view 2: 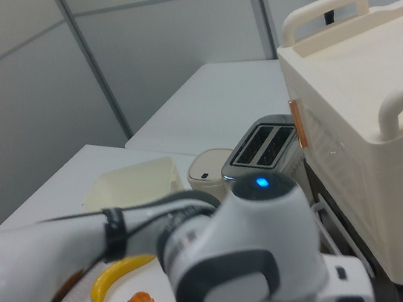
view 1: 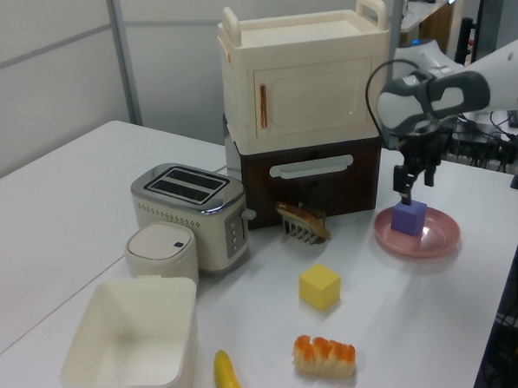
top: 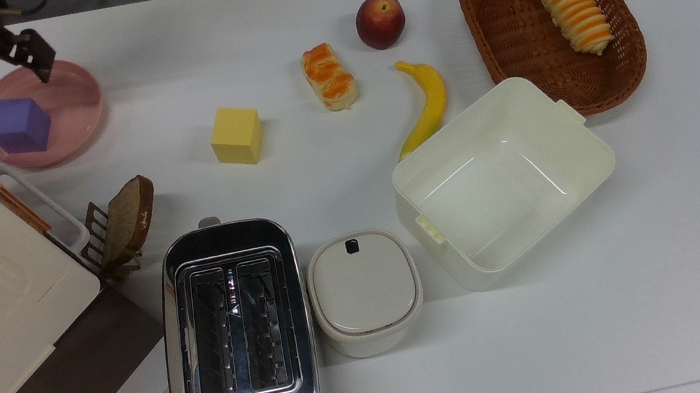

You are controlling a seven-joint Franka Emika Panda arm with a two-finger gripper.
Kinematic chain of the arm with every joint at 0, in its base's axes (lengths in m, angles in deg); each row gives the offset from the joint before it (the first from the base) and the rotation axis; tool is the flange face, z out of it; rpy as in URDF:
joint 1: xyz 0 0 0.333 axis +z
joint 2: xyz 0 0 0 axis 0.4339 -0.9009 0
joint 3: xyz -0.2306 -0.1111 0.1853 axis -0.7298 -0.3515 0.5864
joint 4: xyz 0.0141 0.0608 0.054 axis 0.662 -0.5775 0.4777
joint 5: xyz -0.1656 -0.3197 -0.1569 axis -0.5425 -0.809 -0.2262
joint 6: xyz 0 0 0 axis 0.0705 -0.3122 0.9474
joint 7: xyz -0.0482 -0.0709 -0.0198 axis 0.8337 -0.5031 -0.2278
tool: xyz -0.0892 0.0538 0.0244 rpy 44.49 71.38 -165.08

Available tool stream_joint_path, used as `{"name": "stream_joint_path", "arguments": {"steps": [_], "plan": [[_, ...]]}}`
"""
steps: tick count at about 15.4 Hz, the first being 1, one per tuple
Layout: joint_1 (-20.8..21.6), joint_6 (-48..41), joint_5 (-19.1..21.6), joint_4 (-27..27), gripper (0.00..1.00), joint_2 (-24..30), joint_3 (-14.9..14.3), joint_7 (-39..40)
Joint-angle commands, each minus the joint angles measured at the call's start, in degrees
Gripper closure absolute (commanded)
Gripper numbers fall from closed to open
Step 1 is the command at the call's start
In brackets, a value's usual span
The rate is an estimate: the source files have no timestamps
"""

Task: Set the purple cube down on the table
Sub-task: 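Lower the gripper and close it on the purple cube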

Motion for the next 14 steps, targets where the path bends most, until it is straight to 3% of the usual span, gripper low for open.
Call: {"name": "stream_joint_path", "arguments": {"steps": [1,6,10,12,14], "plan": [[-2.34,7.47,0.31,-0.28,0.0,-5.17,-0.34,3.71],[-4.01,12.76,0.75,-0.28,0.0,-10.97,0.27,3.89],[-4.01,12.94,4.78,-0.02,0.0,-11.78,2.02,3.1],[-3.66,12.68,5.93,0.07,0.06,-11.34,2.73,2.22],[-3.57,12.59,6.03,0.25,0.27,-11.16,3.08,2.13]]}}
